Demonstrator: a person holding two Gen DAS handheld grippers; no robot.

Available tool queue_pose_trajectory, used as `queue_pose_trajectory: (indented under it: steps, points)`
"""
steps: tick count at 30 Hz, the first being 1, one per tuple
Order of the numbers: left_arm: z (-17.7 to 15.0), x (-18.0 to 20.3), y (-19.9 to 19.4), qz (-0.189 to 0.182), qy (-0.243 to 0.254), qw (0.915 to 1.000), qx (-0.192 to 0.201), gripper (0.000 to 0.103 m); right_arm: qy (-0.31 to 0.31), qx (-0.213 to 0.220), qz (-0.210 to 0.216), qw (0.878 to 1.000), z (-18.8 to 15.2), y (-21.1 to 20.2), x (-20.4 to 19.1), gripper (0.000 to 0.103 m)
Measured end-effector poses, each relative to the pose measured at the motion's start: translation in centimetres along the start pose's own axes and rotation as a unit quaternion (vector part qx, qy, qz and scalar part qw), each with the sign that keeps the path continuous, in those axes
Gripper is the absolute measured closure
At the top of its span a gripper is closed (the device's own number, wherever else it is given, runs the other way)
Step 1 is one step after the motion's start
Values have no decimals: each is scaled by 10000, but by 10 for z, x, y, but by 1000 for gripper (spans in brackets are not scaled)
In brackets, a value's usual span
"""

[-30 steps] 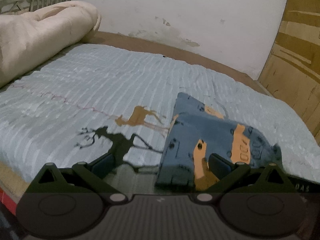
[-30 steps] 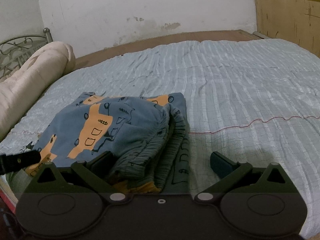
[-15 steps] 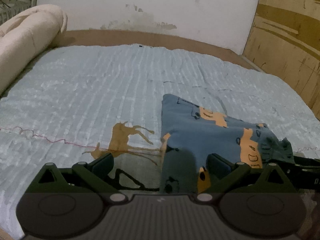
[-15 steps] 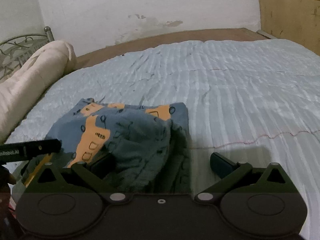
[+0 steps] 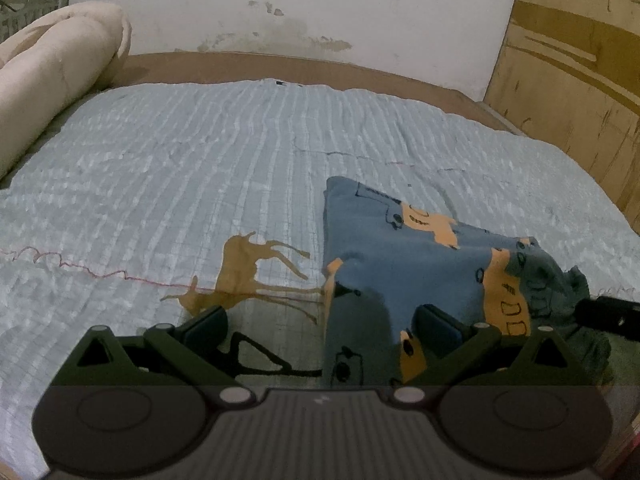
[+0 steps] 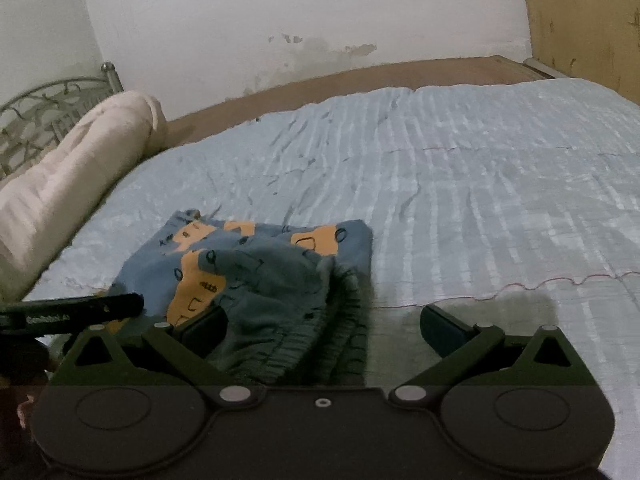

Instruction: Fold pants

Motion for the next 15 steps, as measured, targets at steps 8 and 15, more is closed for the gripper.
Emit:
queue_pose_trajectory:
  steps: [8,15]
  points:
    - [0,5,-1,64,73,9999,-52,1,451,22,143,9989,3,26,12,1]
    - [-1,11,-4,8,157,9998,-106,1,835,243,542,9947,1,28,9,7]
Point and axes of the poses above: each gripper's, at about its wrist camera, not at the fingertips, and y roughly the way its jaws point, x to its right, z to its top, the point moved 9 cm from there along y, roughly the way its jaws point, and after that the axes turned 2 degrees about -z, right-handed, at the moved point
